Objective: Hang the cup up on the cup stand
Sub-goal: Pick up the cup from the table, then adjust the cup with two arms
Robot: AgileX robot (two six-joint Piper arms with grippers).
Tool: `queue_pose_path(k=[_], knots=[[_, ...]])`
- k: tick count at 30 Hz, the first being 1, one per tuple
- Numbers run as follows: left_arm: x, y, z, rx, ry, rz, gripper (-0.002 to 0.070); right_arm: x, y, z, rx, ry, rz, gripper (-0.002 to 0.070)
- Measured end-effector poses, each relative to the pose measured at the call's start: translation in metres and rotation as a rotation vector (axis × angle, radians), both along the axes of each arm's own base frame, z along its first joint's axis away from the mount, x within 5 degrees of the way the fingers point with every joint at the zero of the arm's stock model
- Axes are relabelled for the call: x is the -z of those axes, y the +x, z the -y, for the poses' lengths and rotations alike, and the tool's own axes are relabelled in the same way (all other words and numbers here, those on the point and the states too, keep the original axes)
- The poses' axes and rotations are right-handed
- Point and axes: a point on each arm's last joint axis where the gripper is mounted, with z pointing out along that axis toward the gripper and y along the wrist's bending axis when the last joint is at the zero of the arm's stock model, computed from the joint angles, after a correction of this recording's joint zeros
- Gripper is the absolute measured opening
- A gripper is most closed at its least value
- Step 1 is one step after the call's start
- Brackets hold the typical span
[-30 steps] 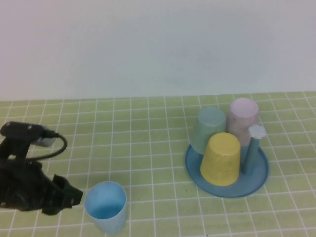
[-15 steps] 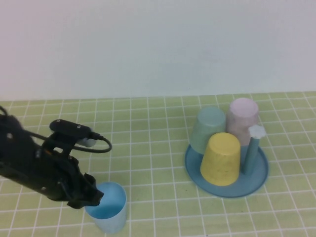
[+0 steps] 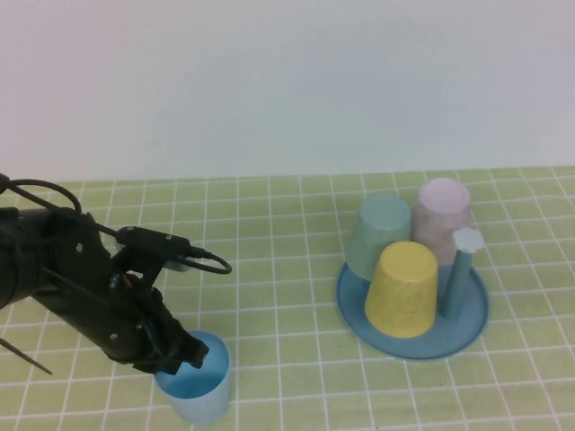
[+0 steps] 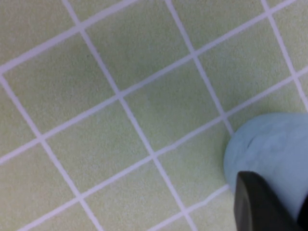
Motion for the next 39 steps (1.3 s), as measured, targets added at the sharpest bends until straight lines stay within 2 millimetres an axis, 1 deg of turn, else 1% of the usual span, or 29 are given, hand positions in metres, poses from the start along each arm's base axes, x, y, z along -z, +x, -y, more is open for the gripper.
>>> queue_pose_path(k=[2,5,9,14,17,20,23,24,26,30,34,39], knots=[[0.0,0.0,0.0,0.001,-0.002,0.002,0.0046,0.0,0.0,0.0,-0.025,-0.014,0.018,-0.0001],[-0.008,0.0,0.003,0.024,-0.031,0.017,0.002,0.0,0.0,0.0,-0.095,-0.054,0.069,-0.0001],[-0.031,0.0,0.015,0.072,-0.152,0.004,0.0016,0.0,0.001,0.0,-0.229,-0.127,0.172,-0.0001],[-0.058,0.0,0.03,0.148,-0.309,-0.042,0.0015,-0.002,0.007,-0.009,-0.349,-0.088,0.265,0.0009],[-0.072,0.0,0.036,0.174,-0.37,-0.06,0.0015,-0.001,0.014,-0.018,-0.414,-0.022,0.291,0.008],[-0.083,-0.003,0.039,0.204,-0.4,-0.09,0.0015,0.005,0.022,-0.027,-0.482,-0.012,0.301,0.0219],[-0.09,-0.005,0.042,0.223,-0.436,-0.114,0.0015,0.012,0.028,-0.039,-0.553,-0.026,0.315,0.0394],[-0.092,-0.005,0.044,0.22,-0.46,-0.116,0.0015,0.014,0.028,-0.044,-0.58,-0.031,0.324,0.044],[-0.096,-0.005,0.047,0.214,-0.504,-0.128,0.0015,0.018,0.03,-0.054,-0.624,-0.047,0.353,0.0498],[-0.101,-0.008,0.051,0.212,-0.58,-0.166,0.0015,0.021,0.033,-0.068,-0.676,-0.078,0.43,0.0534],[-0.104,-0.009,0.054,0.209,-0.631,-0.169,0.0015,0.023,0.034,-0.078,-0.704,-0.097,0.479,0.054],[-0.109,-0.009,0.058,0.207,-0.699,-0.172,0.0015,0.03,0.043,-0.083,-0.682,-0.108,0.481,0.0543]])
